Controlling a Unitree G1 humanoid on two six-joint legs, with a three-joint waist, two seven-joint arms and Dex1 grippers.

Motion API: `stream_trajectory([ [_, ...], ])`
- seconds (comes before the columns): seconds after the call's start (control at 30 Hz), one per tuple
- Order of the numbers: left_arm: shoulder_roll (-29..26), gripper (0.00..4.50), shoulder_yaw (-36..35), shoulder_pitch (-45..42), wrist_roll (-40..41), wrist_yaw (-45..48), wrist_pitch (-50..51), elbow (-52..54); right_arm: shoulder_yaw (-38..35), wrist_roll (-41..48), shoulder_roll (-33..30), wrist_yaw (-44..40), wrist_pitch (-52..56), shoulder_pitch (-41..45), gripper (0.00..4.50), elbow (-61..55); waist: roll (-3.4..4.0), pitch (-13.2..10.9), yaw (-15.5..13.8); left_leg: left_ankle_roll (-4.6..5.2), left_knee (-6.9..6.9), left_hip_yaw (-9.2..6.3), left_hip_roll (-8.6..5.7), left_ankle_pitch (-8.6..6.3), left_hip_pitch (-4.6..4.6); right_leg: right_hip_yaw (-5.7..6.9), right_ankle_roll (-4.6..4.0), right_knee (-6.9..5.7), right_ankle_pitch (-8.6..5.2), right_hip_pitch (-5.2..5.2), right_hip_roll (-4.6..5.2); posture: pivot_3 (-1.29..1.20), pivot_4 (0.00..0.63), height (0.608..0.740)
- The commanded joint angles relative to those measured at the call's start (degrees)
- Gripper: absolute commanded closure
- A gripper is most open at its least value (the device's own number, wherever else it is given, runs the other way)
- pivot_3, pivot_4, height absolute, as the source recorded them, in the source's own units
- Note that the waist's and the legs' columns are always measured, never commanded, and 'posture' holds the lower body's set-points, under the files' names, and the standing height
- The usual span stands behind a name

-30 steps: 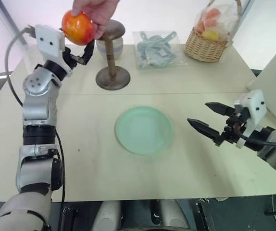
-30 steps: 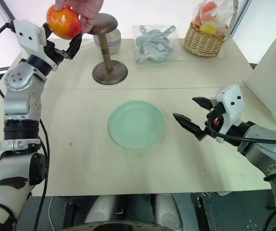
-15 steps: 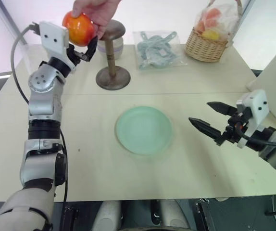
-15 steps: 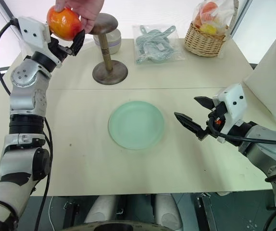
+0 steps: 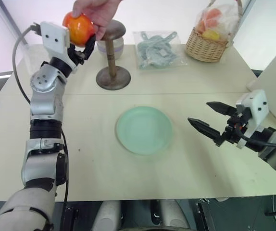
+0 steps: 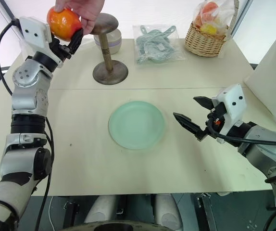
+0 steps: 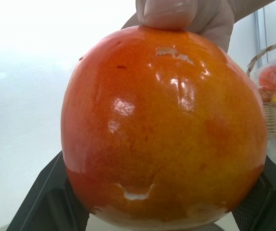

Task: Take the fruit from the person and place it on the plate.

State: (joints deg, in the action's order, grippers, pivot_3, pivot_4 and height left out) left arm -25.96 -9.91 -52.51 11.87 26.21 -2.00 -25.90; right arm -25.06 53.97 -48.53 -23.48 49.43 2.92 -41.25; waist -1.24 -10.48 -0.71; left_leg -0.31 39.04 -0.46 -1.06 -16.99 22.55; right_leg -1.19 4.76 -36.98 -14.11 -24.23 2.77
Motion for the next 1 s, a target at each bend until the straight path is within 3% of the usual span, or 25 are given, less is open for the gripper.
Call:
stream_trajectory([
  [0.03,-0.24,0.48,-0.39,-1.68,0.48,0.34,-0.89,2.57,-1.81,0.49,-0.5,0.1,-0.79,0.23,0.0,-1.45,0.0,0.0,0.0,0.0,0.0,0.0,0.0,0.0,0.0,0.0,0.0,0.0,0.0,0.0,0.0,0.0,0.15,0.74],
  [0.1,-0.28,0.04,-0.37,-1.61,0.43,0.3,-0.8,2.69,-1.7,0.53,-0.49,0.15,-0.83,0.29,0.0,-1.43,0.0,0.0,0.0,0.0,0.0,0.0,0.0,0.0,0.0,0.0,0.0,0.0,0.0,0.0,0.0,0.0,0.15,0.74],
  [0.9,-0.28,0.04,-0.25,-2.01,0.16,0.16,-1.45,1.98,-1.29,0.43,-0.37,0.19,-1.03,0.55,0.0,-1.21,0.0,0.0,0.0,0.0,0.01,0.0,0.0,0.0,0.0,0.0,0.0,-0.02,0.0,0.0,-0.01,0.0,0.15,0.74],
  [0.93,-0.29,0.56,-0.24,-1.95,0.13,0.19,-1.55,2.03,-1.28,0.43,-0.34,0.22,-1.03,0.54,0.0,-1.24,0.0,0.0,0.0,0.0,0.01,0.0,0.0,0.0,0.0,0.0,0.0,-0.03,0.0,0.0,-0.01,0.0,0.15,0.74],
  [1.0,-0.29,0.82,-0.3,-1.92,0.12,0.13,-1.53,2.08,-1.3,0.45,-0.32,0.21,-1.04,0.48,0.0,-1.27,0.0,0.0,0.0,0.0,0.01,0.0,0.0,0.0,0.0,0.0,0.0,-0.03,0.0,0.0,-0.01,0.0,0.15,0.74],
])
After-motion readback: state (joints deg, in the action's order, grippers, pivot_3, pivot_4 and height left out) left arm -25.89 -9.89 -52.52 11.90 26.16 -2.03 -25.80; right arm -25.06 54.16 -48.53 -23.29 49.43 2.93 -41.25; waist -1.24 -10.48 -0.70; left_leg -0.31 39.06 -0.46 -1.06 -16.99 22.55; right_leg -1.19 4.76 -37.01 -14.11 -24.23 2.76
